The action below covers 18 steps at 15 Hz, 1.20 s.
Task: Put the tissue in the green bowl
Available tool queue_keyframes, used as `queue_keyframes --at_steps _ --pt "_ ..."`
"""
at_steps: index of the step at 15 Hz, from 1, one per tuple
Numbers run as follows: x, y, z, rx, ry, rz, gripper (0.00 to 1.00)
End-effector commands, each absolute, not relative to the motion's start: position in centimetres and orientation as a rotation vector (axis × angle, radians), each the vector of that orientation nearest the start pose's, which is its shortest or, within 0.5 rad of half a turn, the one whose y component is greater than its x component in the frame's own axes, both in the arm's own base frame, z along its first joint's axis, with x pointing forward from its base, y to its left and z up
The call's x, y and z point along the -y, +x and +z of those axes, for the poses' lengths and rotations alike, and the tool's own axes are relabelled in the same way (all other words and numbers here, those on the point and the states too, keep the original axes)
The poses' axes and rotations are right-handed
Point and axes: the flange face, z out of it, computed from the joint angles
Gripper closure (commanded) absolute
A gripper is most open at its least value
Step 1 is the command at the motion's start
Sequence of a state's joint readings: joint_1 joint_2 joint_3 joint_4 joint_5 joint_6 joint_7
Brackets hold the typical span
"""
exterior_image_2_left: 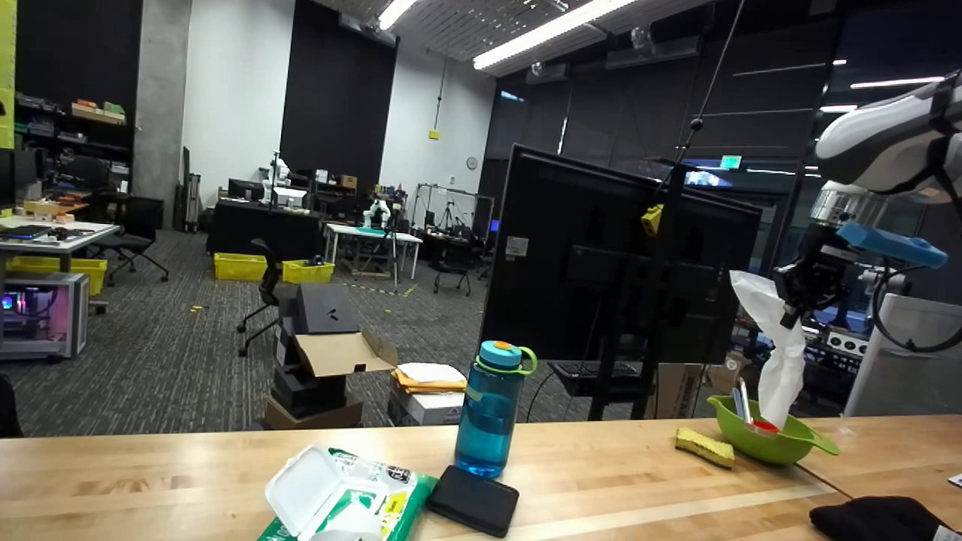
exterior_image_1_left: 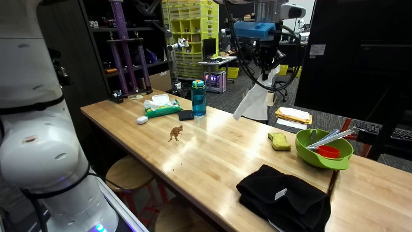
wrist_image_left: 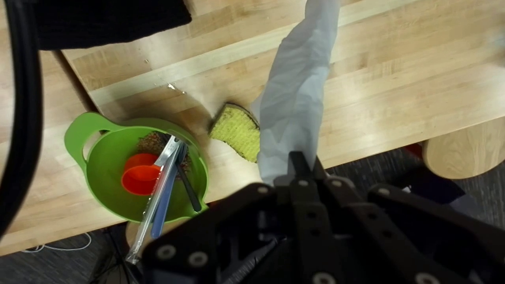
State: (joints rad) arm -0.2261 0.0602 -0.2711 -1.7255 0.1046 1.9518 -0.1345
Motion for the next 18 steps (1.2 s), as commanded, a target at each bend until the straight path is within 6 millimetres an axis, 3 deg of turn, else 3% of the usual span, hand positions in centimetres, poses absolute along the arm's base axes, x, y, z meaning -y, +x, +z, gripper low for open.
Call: queue_keyframes --at_steps 1,13,18 --pt "27.9 53.2 55.4 -0.608 -3.041 -0.288 0.99" --pt "28.0 53.4 55.4 -0.609 -3.042 -0.283 1.0" --pt "29.5 54.4 54.5 -0.636 -3.054 -0.297 1.0"
